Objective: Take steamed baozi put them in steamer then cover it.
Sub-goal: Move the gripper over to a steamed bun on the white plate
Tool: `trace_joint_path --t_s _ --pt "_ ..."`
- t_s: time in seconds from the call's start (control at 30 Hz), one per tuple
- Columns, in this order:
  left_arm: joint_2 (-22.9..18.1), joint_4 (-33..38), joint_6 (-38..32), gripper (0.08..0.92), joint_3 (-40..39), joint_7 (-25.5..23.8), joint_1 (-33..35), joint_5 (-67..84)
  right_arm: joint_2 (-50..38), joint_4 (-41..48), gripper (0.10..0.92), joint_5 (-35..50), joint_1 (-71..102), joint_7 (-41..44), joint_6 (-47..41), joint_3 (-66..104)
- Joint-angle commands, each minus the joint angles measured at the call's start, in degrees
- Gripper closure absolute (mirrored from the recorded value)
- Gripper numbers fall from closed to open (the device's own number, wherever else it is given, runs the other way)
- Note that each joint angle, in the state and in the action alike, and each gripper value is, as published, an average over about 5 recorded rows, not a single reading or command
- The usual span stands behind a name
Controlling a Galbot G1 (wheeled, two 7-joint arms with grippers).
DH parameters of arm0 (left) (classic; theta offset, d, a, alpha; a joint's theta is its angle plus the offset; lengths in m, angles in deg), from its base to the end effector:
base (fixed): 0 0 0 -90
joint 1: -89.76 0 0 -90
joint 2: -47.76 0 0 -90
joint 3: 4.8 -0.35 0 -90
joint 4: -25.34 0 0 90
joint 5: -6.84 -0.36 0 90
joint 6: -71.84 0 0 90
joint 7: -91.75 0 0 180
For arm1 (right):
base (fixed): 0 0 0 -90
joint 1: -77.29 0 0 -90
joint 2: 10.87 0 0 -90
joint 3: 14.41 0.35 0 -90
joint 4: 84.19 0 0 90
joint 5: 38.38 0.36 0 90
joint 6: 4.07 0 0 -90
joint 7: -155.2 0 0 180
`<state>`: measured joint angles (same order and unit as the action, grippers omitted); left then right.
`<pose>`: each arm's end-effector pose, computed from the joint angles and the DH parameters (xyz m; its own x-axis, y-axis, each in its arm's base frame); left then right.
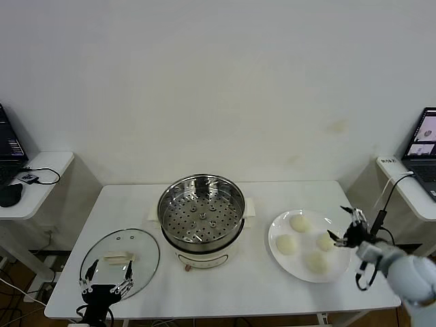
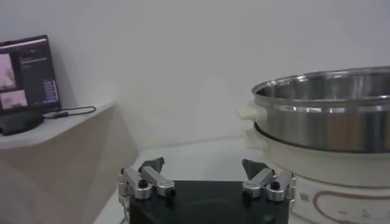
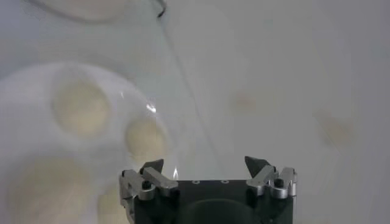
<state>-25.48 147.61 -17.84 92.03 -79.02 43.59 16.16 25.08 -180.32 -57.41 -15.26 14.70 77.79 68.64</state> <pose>0.1206 0.0802 -0.3108 -0.9796 -0.1023 0.1732 -0.0739 0.9838 0.1631 0.3647 -0.2268 -0.2019 -0.7473 -0.2019 0.6331 -0.6644 0.2106 -0.7171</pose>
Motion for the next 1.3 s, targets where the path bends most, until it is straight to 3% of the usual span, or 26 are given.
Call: trace_joint_path --t_s 0.03,0.27,0.5,0.9,1.3 --pt "-0.16 0.56 -0.09 0.177 0.46 0.19 -0.19 0.16 -7.61 13.21 0.203 2.80 -30.30 15.09 1.11 -27.76" --pt "-0.63 0.86 -0.23 0.177 0.69 0.24 -0.19 0.11 -1.32 23.22 0.203 1.85 -46.20 20.00 4.06 -46.21" --pt "-0.61 0.43 -0.52 0.177 1.22 0.85 -0.75 0.71 4.62 28.70 0.203 1.79 -51.68 21.51 4.42 -55.48" --pt "0.38 -0.16 -0.51 0.177 2.14 0.94 -1.37 1.25 13.59 38.43 0.202 -2.20 -51.69 19.35 4.68 -58.64" --pt "0.45 -0.36 -0.71 0.177 2.70 0.92 -1.48 1.33 15.64 40.89 0.240 -3.12 -51.47 18.28 4.57 -58.04"
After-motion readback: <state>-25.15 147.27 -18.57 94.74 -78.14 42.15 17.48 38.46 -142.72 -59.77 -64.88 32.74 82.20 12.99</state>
